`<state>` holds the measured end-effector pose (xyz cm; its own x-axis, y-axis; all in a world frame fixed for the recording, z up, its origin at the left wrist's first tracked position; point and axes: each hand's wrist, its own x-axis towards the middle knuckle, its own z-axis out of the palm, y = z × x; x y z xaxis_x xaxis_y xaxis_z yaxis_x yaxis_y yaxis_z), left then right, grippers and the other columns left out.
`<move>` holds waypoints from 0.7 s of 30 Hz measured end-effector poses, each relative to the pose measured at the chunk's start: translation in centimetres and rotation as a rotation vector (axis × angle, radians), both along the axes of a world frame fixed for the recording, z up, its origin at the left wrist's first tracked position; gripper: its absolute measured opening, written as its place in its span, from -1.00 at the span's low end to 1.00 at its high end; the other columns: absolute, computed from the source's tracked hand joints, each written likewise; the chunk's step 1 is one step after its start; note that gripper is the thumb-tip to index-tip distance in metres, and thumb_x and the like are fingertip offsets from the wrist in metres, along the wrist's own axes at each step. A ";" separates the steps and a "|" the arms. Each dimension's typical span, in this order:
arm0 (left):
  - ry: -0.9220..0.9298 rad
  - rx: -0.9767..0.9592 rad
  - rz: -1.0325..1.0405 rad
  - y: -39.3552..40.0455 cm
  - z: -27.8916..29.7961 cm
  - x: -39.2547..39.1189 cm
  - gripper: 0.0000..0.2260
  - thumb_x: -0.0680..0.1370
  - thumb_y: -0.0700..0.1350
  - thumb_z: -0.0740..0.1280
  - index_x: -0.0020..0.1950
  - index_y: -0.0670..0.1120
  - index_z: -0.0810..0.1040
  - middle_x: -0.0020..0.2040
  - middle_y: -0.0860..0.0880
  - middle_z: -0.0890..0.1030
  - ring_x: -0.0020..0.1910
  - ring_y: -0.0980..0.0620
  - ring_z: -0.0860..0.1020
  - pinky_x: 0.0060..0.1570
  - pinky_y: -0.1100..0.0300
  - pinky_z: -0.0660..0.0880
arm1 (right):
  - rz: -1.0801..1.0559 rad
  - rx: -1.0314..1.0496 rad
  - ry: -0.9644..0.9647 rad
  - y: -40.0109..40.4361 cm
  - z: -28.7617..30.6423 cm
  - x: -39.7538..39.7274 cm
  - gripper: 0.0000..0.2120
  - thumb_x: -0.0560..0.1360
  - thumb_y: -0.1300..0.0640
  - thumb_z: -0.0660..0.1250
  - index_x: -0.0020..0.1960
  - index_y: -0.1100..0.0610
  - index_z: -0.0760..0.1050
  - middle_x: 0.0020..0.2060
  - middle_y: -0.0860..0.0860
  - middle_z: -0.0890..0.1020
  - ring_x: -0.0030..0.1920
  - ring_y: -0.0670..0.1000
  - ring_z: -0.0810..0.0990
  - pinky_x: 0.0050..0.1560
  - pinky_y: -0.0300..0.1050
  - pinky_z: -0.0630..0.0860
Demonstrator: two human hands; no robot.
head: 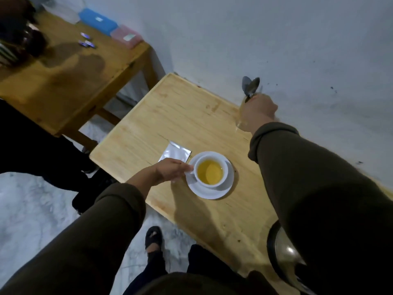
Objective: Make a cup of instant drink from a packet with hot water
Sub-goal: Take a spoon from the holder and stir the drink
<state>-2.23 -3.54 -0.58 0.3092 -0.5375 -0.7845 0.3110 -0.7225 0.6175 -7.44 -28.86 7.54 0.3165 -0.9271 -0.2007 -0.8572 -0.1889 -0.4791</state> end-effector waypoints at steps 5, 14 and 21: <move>-0.007 -0.014 0.022 -0.3 -0.4 0.2 -0.75 0.38 -0.02 0.44 -0.11 -0.19 0.57 -0.21 -0.14 0.40 -0.36 0.03 0.34 -0.30 0.21 0.31 | -0.060 0.015 0.009 -1.9 -1.1 0.8 -0.68 0.54 -0.03 0.22 0.14 0.17 0.52 0.11 0.11 0.59 0.19 0.14 0.46 0.19 -0.01 0.43; -0.040 0.005 0.011 -0.3 -1.1 0.3 -0.22 0.17 0.13 0.46 0.18 -0.42 0.52 -0.14 -0.19 0.38 -0.33 0.01 0.34 -0.23 0.18 0.32 | 0.046 -0.138 0.104 -3.0 -2.8 1.1 -0.72 0.56 0.00 0.18 0.10 0.14 0.54 0.09 0.08 0.60 0.19 0.14 0.43 0.19 0.05 0.33; -0.015 0.009 0.040 -0.3 -0.8 0.2 -0.48 0.26 0.08 0.46 0.06 -0.26 0.59 -0.12 -0.18 0.41 -0.31 0.03 0.34 -0.21 0.20 0.33 | 0.114 -0.147 -0.023 -3.0 -2.0 1.0 -0.76 0.55 0.11 0.22 0.15 0.17 0.53 0.12 0.12 0.58 0.14 0.17 0.53 0.15 0.04 0.49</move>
